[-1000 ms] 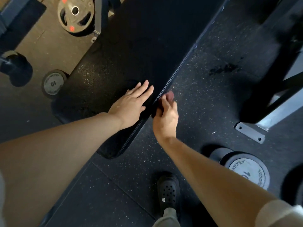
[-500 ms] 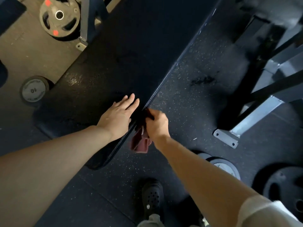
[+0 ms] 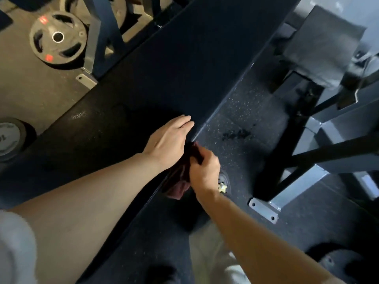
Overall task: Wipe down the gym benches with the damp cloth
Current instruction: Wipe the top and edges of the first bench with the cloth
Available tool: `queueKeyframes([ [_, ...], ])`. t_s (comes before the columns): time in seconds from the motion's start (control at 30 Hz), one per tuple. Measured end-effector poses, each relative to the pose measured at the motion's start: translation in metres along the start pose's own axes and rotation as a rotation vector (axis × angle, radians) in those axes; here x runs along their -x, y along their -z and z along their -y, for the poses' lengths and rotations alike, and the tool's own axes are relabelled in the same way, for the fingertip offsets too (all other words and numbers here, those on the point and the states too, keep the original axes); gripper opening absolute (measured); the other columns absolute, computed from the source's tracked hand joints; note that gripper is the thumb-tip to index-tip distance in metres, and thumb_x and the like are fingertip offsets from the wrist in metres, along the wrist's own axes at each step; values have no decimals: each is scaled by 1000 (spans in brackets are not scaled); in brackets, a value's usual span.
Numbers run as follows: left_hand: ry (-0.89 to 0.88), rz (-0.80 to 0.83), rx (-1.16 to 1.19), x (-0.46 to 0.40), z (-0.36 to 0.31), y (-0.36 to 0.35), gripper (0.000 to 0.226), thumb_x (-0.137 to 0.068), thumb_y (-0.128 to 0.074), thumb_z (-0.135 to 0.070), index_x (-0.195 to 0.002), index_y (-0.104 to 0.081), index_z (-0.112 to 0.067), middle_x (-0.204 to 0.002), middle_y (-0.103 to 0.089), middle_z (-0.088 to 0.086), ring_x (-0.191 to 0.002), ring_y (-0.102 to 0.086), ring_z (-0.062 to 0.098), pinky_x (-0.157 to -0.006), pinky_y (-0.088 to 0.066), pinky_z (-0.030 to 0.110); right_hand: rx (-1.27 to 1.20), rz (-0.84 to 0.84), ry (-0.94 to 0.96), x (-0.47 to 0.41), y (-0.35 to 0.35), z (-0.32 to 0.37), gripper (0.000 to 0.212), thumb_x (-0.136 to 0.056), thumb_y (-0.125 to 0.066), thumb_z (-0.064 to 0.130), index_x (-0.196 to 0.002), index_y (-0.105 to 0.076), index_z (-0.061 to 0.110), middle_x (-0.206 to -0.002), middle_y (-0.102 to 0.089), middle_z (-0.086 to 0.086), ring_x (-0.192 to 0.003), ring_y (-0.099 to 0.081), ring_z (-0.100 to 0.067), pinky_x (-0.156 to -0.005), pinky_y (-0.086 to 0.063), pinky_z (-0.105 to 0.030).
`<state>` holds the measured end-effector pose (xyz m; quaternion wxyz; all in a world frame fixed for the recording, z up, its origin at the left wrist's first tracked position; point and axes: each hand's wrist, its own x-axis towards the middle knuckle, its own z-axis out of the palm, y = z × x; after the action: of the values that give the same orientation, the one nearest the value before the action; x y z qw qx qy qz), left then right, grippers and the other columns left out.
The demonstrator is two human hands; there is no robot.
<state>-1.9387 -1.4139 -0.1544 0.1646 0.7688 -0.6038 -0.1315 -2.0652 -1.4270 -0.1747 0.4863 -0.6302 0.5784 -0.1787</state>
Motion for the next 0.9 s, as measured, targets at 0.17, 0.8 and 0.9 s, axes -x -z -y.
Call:
queueKeyframes([
  [0.17,-106,-22,-35,-21,21,-23,44,-99,-46,-10,-143,-45,-10,-150,-42,2,-141,-32,14,-116,-17,22,-113,-210,-44,-78,12,14,40,-89,-50,1,-124,-64,14,-113,-65,-4,-105,-62,-17,-99,-48,-32],
  [0.8,-203,-120,-187,-18,28,-37,48,-100,-29,-21,-146,-39,-12,-151,-38,4,-142,-30,17,-117,-25,31,-320,-191,251,-60,-15,-28,37,-96,-47,-5,-131,-54,4,-118,-47,-5,-115,-46,10,-101,-31,-4],
  [0.9,-201,-137,-189,-17,28,-38,47,-101,-28,-21,-146,-40,-14,-151,-39,3,-142,-31,16,-116,-26,32,-283,-170,343,-54,-19,-37,42,-95,-47,-4,-137,-50,3,-115,-44,-5,-109,-44,15,-99,-32,-4],
])
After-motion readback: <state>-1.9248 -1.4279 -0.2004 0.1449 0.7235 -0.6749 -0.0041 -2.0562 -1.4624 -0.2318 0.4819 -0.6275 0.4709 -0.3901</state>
